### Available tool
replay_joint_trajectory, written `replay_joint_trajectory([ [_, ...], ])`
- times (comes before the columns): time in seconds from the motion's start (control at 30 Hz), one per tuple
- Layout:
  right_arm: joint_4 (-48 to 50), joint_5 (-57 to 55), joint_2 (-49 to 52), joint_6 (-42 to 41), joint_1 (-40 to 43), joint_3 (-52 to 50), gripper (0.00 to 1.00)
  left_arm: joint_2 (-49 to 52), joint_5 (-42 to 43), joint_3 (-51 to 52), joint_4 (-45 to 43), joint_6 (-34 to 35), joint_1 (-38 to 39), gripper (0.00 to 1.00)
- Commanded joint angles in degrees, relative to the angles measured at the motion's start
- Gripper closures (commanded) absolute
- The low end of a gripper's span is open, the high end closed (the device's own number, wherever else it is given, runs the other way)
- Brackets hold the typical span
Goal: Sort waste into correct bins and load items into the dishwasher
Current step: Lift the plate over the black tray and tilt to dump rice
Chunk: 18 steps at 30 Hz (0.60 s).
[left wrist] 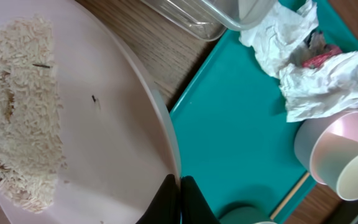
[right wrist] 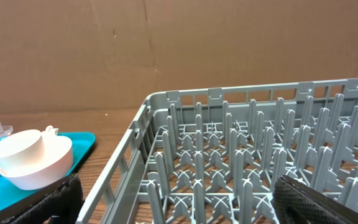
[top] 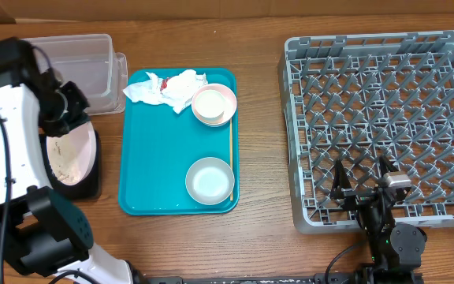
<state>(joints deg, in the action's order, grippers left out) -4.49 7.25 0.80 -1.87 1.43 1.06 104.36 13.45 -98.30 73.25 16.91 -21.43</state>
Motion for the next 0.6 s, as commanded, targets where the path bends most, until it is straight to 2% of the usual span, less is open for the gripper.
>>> replay_joint_trajectory([
  [0.0, 0.33, -0.07, -0.63, 0.2, 0.2, -0.59, 0.0, 0.52, 8.5, -1.46, -0.2, -4.2, -3.54, 0.96],
  [0.23, 0.33, -0.07, -0.63, 0.2, 0.2, -0.59, 0.0, 0.52, 19.28, -1.44, -1.03, -7.85, -10.29, 0.96],
  [0.57, 0.33, -0.07, -0.63, 0.2, 0.2, -0.59, 0.0, 0.52, 30.38, -1.44, 0.46, -10.16, -17.07, 0.96],
])
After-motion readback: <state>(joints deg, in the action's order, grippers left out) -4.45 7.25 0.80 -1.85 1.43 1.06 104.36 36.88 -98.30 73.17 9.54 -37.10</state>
